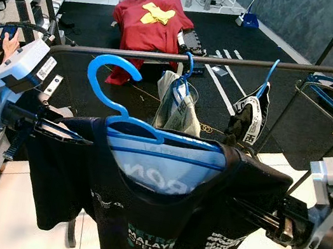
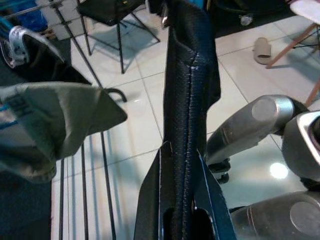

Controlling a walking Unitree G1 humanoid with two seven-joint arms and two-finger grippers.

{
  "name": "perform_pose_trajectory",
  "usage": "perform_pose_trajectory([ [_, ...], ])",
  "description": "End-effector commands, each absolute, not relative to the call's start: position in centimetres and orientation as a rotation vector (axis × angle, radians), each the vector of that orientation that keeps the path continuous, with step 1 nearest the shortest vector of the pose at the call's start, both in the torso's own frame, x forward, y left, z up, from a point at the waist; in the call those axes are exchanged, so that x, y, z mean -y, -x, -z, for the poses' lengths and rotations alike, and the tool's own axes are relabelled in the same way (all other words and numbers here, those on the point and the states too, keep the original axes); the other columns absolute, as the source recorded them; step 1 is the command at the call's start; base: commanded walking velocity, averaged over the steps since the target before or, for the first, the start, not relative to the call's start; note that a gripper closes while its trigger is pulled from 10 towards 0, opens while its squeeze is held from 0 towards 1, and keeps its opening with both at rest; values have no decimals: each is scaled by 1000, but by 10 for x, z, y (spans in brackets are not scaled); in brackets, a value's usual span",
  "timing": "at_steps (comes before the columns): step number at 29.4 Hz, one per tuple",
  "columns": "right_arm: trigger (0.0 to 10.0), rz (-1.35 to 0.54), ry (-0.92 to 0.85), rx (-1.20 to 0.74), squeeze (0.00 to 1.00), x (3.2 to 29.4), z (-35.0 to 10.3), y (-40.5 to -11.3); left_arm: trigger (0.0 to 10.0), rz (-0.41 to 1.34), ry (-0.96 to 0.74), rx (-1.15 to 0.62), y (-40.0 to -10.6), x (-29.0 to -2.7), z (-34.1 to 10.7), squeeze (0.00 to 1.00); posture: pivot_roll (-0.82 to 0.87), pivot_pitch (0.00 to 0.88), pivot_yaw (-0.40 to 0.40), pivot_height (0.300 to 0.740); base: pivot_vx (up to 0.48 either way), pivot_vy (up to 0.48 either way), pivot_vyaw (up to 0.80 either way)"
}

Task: Hang hanger

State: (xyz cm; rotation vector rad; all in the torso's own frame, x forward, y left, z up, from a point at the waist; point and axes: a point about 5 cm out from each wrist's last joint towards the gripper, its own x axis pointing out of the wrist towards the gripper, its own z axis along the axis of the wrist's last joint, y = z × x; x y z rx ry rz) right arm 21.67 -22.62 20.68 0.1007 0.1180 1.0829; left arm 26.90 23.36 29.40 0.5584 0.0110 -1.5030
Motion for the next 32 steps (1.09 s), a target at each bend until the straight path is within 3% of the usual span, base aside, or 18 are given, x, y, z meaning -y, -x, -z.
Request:
perform_pose_trajectory([
  [1,0,-1042,-122,-66,0,235,-214,-217,10000,1468,-577,-36,-273,-244,-295,0,-30,47,5,740,0,0,0],
  [6,0,-965,-191,91,0,256,-236,-218,10000,1351,-660,-195,-278,-268,-277,0,-28,49,7,740,0,0,0],
  [9,0,-845,-238,256,0,286,-259,-216,10000,1301,-698,-295,-275,-287,-261,0,-25,52,7,740,0,0,0],
  [15,0,-705,-229,294,0,311,-265,-220,10000,1395,-577,-202,-260,-279,-275,0,-22,53,3,740,0,0,0],
  [17,0,-611,-219,268,0,320,-260,-226,10000,1475,-480,-70,-251,-268,-291,0,-22,51,2,740,0,0,0],
  [26,0,-401,-336,230,0,334,-245,-245,10000,1590,-472,-18,-244,-252,-291,0,-22,55,3,740,0,0,0],
  [32,0,-437,-307,108,0,315,-225,-252,10000,1603,-405,57,-249,-246,-291,0,-25,53,3,740,0,0,0],
])
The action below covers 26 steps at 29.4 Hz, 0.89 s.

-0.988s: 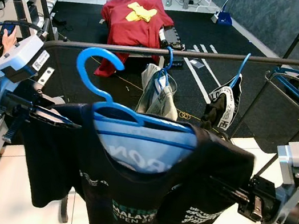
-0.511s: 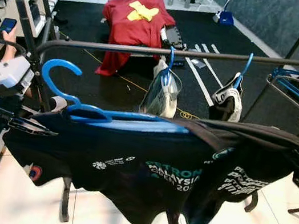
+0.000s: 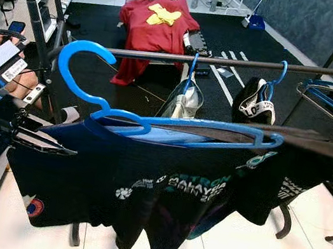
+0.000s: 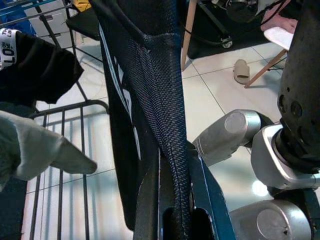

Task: Hang hanger

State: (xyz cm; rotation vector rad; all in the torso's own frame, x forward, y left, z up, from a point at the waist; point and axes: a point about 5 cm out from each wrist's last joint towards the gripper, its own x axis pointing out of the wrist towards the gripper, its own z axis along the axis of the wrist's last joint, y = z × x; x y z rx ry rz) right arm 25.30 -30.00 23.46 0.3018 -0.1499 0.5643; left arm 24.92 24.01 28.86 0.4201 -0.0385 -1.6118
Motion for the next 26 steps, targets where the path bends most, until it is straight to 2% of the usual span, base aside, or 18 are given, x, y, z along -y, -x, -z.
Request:
perform_pose_trajectory([
  [1,0,-489,-274,29,0,301,-214,-252,10000,1601,-376,99,-252,-243,-292,0,-25,53,3,740,0,0,0],
  [2,0,-535,-243,-37,0,290,-204,-252,10000,1602,-352,137,-253,-241,-293,0,-24,52,3,740,0,0,0],
  [3,0,-535,-243,-37,0,290,-204,-252,10000,1602,-352,137,-253,-241,-293,0,-24,52,3,740,0,0,0],
  [5,0,-618,-238,-102,0,267,-189,-252,10000,1577,-271,238,-259,-230,-294,0,-24,50,3,740,0,0,0],
  [7,0,-636,-255,-99,0,260,-188,-253,10000,1571,-250,256,-260,-225,-293,0,-24,50,3,740,0,0,0],
  [9,0,-653,-272,-87,0,253,-187,-254,10000,1571,-235,244,-261,-220,-287,0,-24,50,3,740,0,0,0],
  [11,0,-674,-298,-58,0,245,-191,-257,10000,1582,-269,151,-262,-214,-265,0,-25,47,3,740,0,0,0],
  [15,0,-683,-274,-75,0,242,-189,-258,10000,1562,-275,133,-265,-210,-256,0,-24,46,2,740,0,0,0],
  [16,4118,-661,-251,-94,0,243,-186,-259,10000,1539,-282,127,-267,-207,-253,0,-22,45,2,740,0,0,0],
  [17,10000,-631,-242,-100,0,244,-184,-261,10000,1516,-301,120,-271,-205,-250,0,-22,45,2,740,0,0,0],
  [21,10000,-610,-239,-101,0,245,-183,-262,10000,1501,-316,115,-272,-204,-248,0,-22,45,2,740,0,0,0],
  [22,10000,-608,-237,-38,1000,257,-195,-258,10000,1421,-433,31,-281,-208,-237,0,-20,42,-3,740,0,0,0],
  [24,10000,-608,-237,-38,1000,257,-195,-258,10000,1421,-433,31,-281,-208,-237,0,-20,42,-3,740,0,0,0],
  [25,10000,-587,-222,16,1000,275,-207,-252,10000,1358,-547,-67,-287,-215,-229,0,-22,45,-1,740,0,0,0],
  [26,10000,-587,-222,16,1000,275,-207,-252,10000,1358,-547,-67,-287,-215,-229,0,-22,45,-1,740,0,0,0],
])
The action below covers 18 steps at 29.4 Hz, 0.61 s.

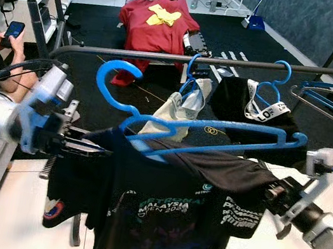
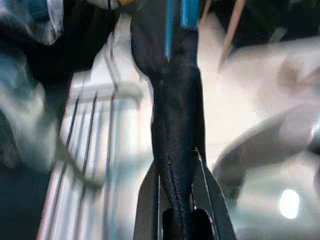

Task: Hang hanger

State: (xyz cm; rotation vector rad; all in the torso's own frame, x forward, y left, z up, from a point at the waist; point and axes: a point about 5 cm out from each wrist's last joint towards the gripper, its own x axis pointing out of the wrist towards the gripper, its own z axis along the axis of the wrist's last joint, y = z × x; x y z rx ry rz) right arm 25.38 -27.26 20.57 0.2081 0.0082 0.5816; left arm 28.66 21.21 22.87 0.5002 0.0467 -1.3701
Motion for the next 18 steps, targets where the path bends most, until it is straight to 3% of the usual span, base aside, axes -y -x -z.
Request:
perform_pose_trajectory([
  [1,10000,-528,-186,40,1000,298,-217,-247,10000,1306,-664,-163,-291,-225,-223,0,-22,46,-1,740,0,0,0],
  [2,10000,-528,-186,40,1000,298,-217,-247,10000,1306,-664,-163,-291,-225,-223,0,-22,46,-1,740,0,0,0],
  [4,10000,-406,-126,80,1000,338,-235,-234,10000,1288,-806,-272,-292,-236,-225,0,-26,46,3,740,0,0,0],
  [7,10000,-385,-109,91,1000,346,-240,-230,10000,1294,-837,-281,-293,-235,-228,0,-27,45,5,740,0,0,0],
  [12,10000,-426,-115,160,1000,341,-250,-227,10000,1348,-885,-257,-292,-221,-238,0,-27,44,8,740,0,0,0],
  [14,10000,-505,-136,191,1000,327,-254,-228,10000,1369,-903,-247,-292,-216,-240,0,-25,45,8,740,0,0,0],
  [15,10000,-634,-140,195,1000,304,-255,-228,10000,1405,-922,-233,-291,-208,-243,0,-24,43,9,740,0,0,0],
  [17,10000,-634,-140,195,1000,304,-255,-228,10000,1405,-922,-233,-291,-208,-243,0,-24,43,9,740,0,0,0],
  [18,10000,-770,-159,200,353,279,-255,-228,10000,1445,-950,-218,-291,-199,-244,0,-21,40,12,740,0,0,0],
])
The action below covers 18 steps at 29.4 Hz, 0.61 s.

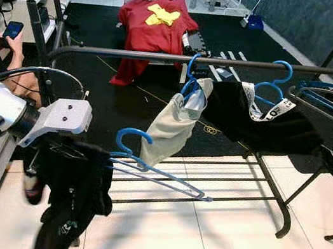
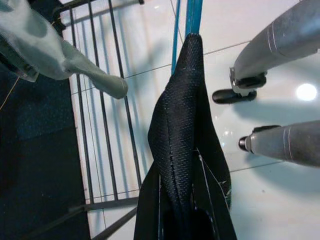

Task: Hang hanger

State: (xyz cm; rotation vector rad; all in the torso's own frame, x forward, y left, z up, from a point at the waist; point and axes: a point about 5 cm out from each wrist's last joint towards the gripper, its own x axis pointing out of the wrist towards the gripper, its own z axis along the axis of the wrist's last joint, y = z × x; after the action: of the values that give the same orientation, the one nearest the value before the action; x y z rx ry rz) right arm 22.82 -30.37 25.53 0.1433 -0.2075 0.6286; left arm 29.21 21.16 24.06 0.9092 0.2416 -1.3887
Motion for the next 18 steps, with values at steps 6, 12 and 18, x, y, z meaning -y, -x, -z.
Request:
perform_pose_trajectory([
  [6,10000,-1081,-212,169,0,208,-247,-234,10000,1543,-1025,-171,-293,-173,-246,0,-17,36,10,740,0,0,0],
  [12,10000,-1180,-154,104,0,181,-244,-238,10000,1574,-1030,-153,-292,-161,-246,0,-17,34,6,740,0,0,0],
  [18,10000,-1238,-26,0,0,172,-244,-234,10000,1578,-1033,-146,-290,-156,-251,0,-15,34,-3,740,0,0,0],
])
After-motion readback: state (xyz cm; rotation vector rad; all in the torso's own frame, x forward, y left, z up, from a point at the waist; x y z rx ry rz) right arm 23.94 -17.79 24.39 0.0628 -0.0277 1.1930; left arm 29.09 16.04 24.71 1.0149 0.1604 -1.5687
